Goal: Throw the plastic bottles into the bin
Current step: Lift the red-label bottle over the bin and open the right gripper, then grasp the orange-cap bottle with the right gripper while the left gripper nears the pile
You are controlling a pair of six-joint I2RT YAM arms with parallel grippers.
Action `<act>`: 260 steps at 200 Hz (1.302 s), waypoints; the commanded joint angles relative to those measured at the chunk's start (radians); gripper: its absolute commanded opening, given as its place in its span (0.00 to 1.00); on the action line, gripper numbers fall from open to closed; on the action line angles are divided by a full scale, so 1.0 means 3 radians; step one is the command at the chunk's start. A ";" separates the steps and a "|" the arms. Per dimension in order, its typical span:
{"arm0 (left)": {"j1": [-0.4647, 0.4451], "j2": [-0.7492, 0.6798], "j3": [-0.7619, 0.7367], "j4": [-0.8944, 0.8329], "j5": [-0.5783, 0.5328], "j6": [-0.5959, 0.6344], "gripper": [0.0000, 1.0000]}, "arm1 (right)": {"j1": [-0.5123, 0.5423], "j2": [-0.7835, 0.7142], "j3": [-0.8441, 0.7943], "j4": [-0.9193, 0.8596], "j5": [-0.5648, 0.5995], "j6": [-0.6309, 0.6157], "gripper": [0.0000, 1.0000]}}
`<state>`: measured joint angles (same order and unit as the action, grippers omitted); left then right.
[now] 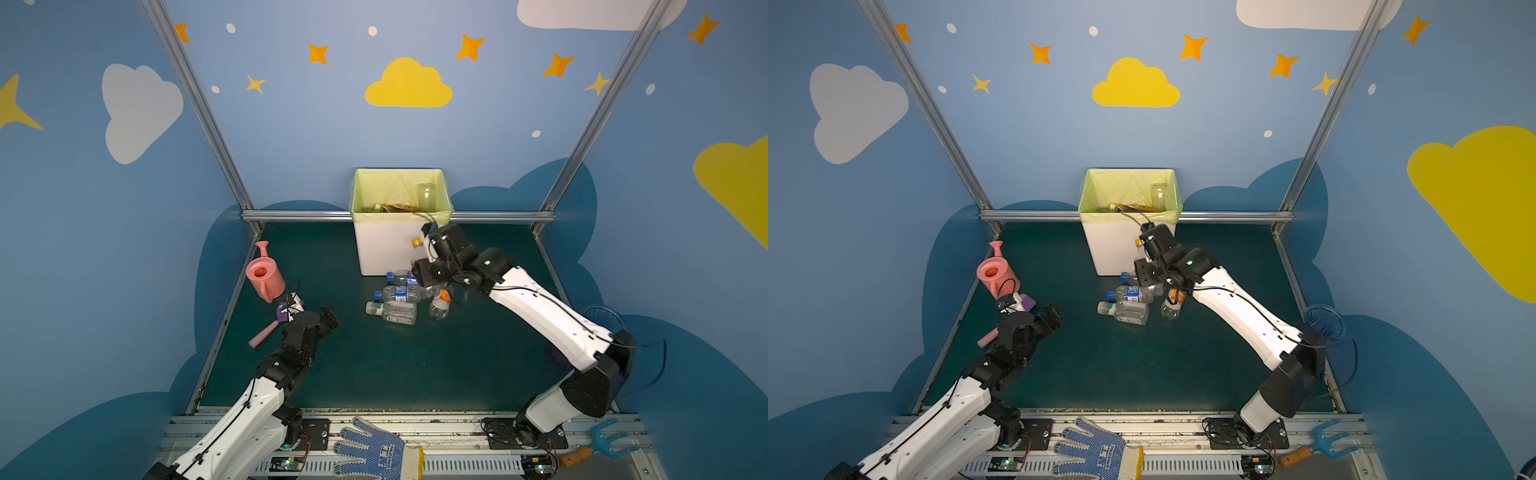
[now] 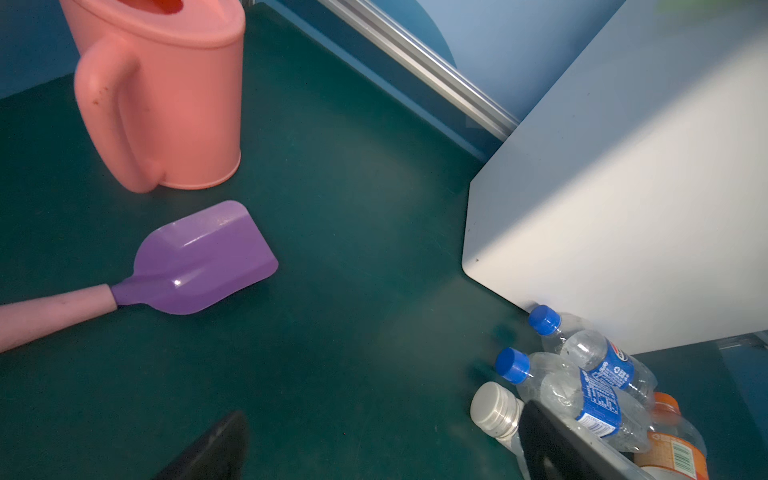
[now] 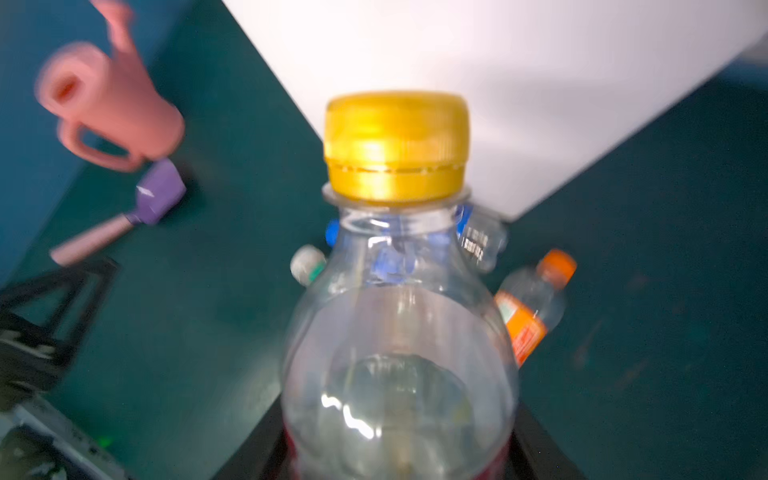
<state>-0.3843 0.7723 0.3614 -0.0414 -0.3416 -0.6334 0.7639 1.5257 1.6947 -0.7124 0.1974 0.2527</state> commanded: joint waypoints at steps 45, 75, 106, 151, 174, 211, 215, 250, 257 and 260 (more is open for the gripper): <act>0.0014 0.0319 0.0035 0.0116 0.0138 -0.0096 1.00 | -0.0379 -0.0412 0.0559 0.1630 0.0049 -0.0568 0.50; 0.0013 0.0509 0.0133 0.0121 0.0231 -0.0110 1.00 | -0.0721 0.0288 0.1075 0.1505 -0.0525 0.0048 0.54; 0.0011 0.0703 0.0263 0.0064 0.0405 -0.0119 1.00 | -0.0813 0.1786 0.2884 0.0398 -0.1139 0.0129 0.63; 0.0007 0.0874 0.0396 -0.0051 0.0638 -0.0040 1.00 | -0.0953 0.2363 0.3801 -0.0066 -0.0970 0.0150 0.90; 0.0002 0.0871 0.0386 -0.0023 0.0670 -0.0021 1.00 | -0.0976 0.1583 0.2738 0.0623 -0.0843 0.0056 0.92; -0.0032 0.0903 0.0427 0.0020 0.0723 -0.0014 1.00 | -0.0981 0.0878 0.2062 0.0845 -0.0633 -0.0105 0.93; -0.0047 0.0911 0.0442 0.0018 0.0725 -0.0007 1.00 | -0.0985 0.0818 0.1982 0.0862 -0.0619 -0.0118 0.94; -0.0192 0.1045 0.0583 -0.0017 0.0679 -0.0047 1.00 | -0.1110 0.0315 0.1030 0.1063 -0.0583 -0.0067 0.94; -0.0228 0.1082 0.0604 -0.0012 0.0679 -0.0093 1.00 | -0.1145 0.0212 0.0815 0.1098 -0.0551 -0.0021 0.94; -0.0245 0.1098 0.0612 -0.0007 0.0683 -0.0112 1.00 | -0.1167 0.0169 0.0706 0.1110 -0.0535 0.0003 0.94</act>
<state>-0.4301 1.0760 0.5098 -0.0418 -0.1364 -0.6495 0.4465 1.5707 2.1124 -0.3958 -0.0063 0.2352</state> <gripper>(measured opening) 0.997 0.937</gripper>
